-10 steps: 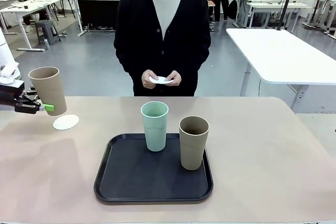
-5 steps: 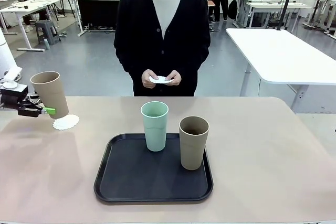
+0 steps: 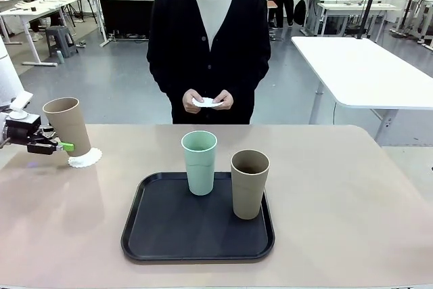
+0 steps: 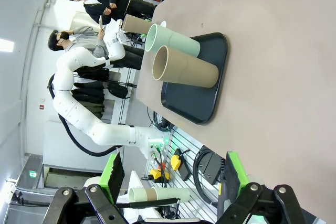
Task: Place coasters on the table and set cups on them.
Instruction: Pick up one Reusable plastic cup and place it on a coaster set by the human.
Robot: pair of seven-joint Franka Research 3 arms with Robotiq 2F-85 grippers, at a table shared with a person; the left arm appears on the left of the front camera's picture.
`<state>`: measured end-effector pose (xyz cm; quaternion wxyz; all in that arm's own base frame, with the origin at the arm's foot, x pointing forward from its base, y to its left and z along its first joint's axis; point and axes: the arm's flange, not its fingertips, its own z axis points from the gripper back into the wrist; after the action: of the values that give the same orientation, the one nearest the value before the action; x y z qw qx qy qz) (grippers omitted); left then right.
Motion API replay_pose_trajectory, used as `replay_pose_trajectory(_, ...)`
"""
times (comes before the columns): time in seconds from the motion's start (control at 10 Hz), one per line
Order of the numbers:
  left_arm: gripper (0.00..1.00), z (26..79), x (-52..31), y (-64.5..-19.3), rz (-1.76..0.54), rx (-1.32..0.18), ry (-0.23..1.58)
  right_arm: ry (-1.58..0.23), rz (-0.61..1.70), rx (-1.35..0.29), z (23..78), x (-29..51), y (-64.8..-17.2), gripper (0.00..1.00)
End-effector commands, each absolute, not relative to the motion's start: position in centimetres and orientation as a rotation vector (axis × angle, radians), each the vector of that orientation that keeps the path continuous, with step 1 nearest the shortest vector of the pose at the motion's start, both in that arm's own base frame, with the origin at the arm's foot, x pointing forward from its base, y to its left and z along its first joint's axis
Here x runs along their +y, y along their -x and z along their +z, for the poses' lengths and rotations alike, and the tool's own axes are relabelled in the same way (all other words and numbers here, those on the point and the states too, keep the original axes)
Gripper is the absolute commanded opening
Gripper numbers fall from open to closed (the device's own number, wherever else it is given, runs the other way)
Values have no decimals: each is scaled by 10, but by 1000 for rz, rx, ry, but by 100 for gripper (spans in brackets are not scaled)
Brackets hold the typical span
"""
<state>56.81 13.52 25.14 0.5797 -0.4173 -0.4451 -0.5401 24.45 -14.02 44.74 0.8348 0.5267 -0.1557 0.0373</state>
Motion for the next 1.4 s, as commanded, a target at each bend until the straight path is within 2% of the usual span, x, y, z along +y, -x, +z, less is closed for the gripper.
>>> replay_pose_trajectory(0.0,81,250,139,-578,-1246,-1062,995,-1123,83,-338,447,-140,-246,100)
replay_pose_trajectory(1.3,81,223,131,-577,-1269,-1003,1026,-1123,83,-338,447,-140,-246,100)
